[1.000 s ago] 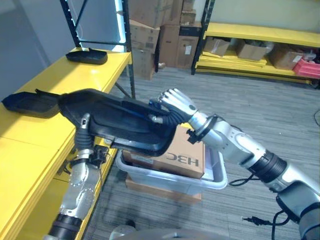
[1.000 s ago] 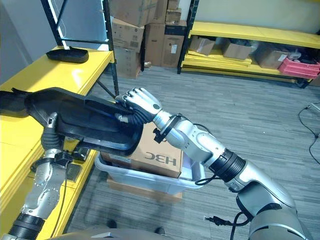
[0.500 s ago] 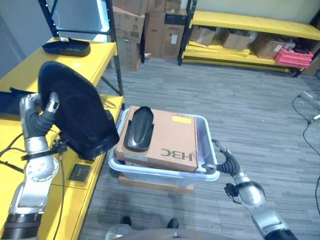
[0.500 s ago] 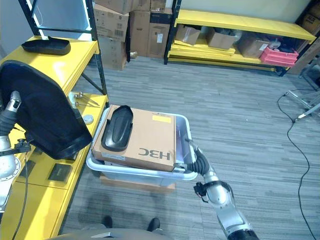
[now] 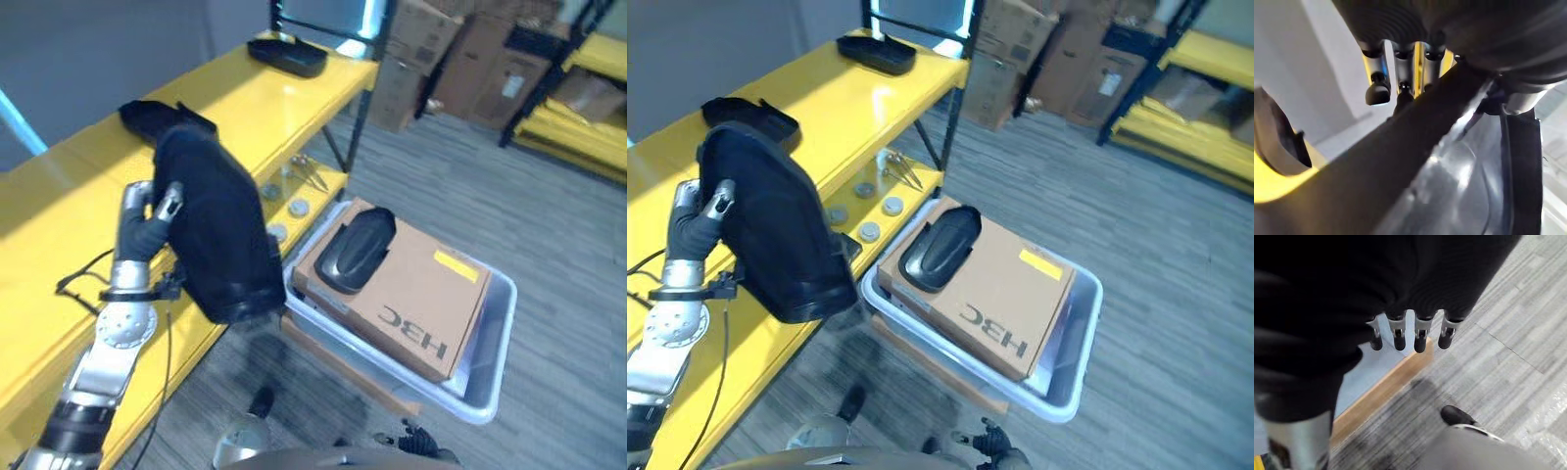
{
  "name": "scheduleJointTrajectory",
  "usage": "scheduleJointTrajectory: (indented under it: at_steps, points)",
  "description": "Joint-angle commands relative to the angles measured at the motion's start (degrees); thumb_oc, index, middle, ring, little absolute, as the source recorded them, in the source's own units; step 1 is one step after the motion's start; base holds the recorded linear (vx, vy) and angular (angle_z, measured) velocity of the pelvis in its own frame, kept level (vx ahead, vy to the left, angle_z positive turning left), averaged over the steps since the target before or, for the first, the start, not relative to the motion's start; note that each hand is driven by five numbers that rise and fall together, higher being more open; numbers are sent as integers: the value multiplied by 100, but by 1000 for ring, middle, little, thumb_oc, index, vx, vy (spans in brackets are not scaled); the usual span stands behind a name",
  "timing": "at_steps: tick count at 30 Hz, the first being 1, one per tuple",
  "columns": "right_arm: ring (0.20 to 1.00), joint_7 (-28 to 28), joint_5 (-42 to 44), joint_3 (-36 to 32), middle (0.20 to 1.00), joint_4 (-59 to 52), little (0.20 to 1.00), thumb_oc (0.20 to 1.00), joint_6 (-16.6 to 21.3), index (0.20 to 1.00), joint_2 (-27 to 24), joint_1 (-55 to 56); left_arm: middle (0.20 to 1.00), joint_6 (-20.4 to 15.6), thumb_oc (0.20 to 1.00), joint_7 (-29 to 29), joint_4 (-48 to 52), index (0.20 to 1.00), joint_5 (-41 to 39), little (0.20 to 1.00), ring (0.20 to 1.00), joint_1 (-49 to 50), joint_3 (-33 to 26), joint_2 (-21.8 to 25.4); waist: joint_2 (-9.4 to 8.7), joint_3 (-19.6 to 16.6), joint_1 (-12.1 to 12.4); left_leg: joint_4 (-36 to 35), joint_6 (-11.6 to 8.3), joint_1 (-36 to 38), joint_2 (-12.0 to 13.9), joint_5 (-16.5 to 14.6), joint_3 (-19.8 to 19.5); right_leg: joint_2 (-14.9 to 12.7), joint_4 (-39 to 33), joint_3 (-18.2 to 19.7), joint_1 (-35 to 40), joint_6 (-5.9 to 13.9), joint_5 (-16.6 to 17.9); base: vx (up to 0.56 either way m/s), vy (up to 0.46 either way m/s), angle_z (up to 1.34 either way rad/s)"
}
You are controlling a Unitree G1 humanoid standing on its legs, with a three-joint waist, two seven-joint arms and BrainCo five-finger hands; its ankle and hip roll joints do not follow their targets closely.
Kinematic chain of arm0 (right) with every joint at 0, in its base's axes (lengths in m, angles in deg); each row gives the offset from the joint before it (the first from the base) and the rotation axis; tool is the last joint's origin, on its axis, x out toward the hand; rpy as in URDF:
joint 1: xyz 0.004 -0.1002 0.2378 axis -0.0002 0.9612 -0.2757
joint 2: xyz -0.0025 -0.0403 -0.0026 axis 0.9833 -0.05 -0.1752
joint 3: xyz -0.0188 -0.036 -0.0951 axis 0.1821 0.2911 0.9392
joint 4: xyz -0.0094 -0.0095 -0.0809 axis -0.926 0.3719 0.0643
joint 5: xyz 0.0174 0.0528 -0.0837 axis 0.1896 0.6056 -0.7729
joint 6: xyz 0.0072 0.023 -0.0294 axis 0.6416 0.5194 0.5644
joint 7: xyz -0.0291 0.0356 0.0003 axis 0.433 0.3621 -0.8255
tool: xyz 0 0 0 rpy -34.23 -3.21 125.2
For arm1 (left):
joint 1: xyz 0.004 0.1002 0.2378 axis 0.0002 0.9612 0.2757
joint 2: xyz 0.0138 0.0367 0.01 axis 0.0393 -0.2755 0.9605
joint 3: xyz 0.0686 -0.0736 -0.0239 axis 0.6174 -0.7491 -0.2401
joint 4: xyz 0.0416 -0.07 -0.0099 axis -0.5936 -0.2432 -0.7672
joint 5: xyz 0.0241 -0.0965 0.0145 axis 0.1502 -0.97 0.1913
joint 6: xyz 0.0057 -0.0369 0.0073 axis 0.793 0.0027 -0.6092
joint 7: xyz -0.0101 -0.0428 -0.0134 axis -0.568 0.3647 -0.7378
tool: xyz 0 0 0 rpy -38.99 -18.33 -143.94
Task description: Move parts from the plastic box to the shelf.
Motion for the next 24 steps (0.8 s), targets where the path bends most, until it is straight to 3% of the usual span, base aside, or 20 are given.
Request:
scheduleJointTrajectory:
  at_steps: [1, 2, 3, 4, 6, 9, 13, 19, 21, 22, 23, 24]
  points:
    - [1000, 7, 112, 195, 1000, -8, 1000, 1000, 23, 1000, 176, -275, 200, -361, 200, -107, 469, 200, -64, 200, 200, -324, -269, 134, -22, 61, 66, 268, -148, -266, 20, -438, -94, -154, 153, -700, -127, 88, -393, -94, -158, 44]
    - [1000, 27, -28, 232, 1000, 59, 1000, 1000, 15, 1000, 125, -346, 200, -357, 200, -83, 520, 200, -36, 200, 200, -244, -289, 98, 6, 111, 79, 390, -169, -476, 21, -346, -51, -145, 105, -896, -136, 68, -383, -98, -101, 71]
    - [1000, 21, -322, 305, 1000, 95, 1000, 1000, -12, 1000, 8, -404, 200, -360, 200, -4, 545, 200, 3, 200, 200, -113, -283, 26, 22, 158, 61, 505, -84, -656, 232, -323, 710, -182, 85, -1207, -138, 42, -408, -85, -47, 95]
    - [1000, 21, -325, 304, 1000, 95, 1000, 1000, -12, 1000, 3, -405, 200, -357, 200, 0, 554, 200, 3, 200, 200, -108, -288, 19, 24, 146, 53, 508, -75, -685, 221, -297, 704, -190, 85, -1214, -161, 47, -388, -50, -24, 113]
    - [1000, 49, -450, 278, 1000, 163, 1000, 1000, -43, 1000, -67, -424, 200, -361, 200, 79, 626, 200, 76, 200, 200, 23, -264, -9, 14, 107, -27, 611, -49, -725, 636, -265, 2072, -259, 38, -1645, -151, 41, -390, -10, -25, 137]
    - [1000, 144, -373, 95, 1000, 224, 1000, 1000, -50, 1000, -130, -367, 200, -395, 200, 102, 611, 200, 75, 200, 200, 31, -174, 29, -14, 28, -103, 808, -154, -615, 937, -409, 2973, -321, 18, -2044, -59, 36, -464, -14, -36, 150]
    - [1000, 189, -496, -11, 1000, 398, 1000, 1000, -141, 1000, -234, -334, 200, -424, 200, 263, 593, 200, -195, 200, 200, 68, -168, 51, -12, -92, -102, 1081, -72, -619, 575, -746, 3144, -459, 17, -2595, 6, 44, -399, -17, 46, 115]
    - [1000, 288, -301, -319, 1000, 385, 1000, 1000, -247, 1000, -160, -495, 200, -313, 200, 365, 710, 200, -278, 200, 200, 178, -314, 124, -29, -330, 55, 283, 122, -156, 210, -683, 2917, -709, 270, -2868, 224, 238, -337, 157, 183, 28]
    - [1000, 280, -241, -397, 1000, 313, 1000, 1000, -253, 1000, -146, -476, 200, -269, 200, 387, 710, 200, -326, 200, 200, 67, -279, 114, -27, -362, 31, 148, 259, 32, 60, -760, 2844, -962, 746, -2933, 200, 353, -381, 153, 239, 18]
    - [1000, 288, -307, -381, 1000, 289, 1000, 1000, -269, 1000, -145, -502, 200, -258, 200, 368, 724, 200, -339, 200, 200, 49, -281, 109, -7, -354, 5, 99, 325, 136, -1, -827, 2809, -1141, 1064, -2935, 117, 446, -206, 170, 328, 31]
    - [1000, 287, -440, -360, 1000, 242, 1000, 1000, -321, 1000, -166, -581, 200, -253, 200, 408, 790, 200, -386, 200, 200, -30, -235, 144, 30, -246, -96, 0, 570, 357, -227, -960, 2737, -1687, 2125, -2711, -191, 867, 485, 166, 343, 29]
    - [1000, 287, -445, -362, 1000, 239, 1000, 1000, -327, 1000, -168, -590, 200, -252, 200, 409, 785, 200, -389, 200, 200, -41, -237, 143, 17, -234, -96, 0, 608, 360, -274, -974, 2740, -1763, 2222, -2676, -233, 925, 484, 180, 352, 45]
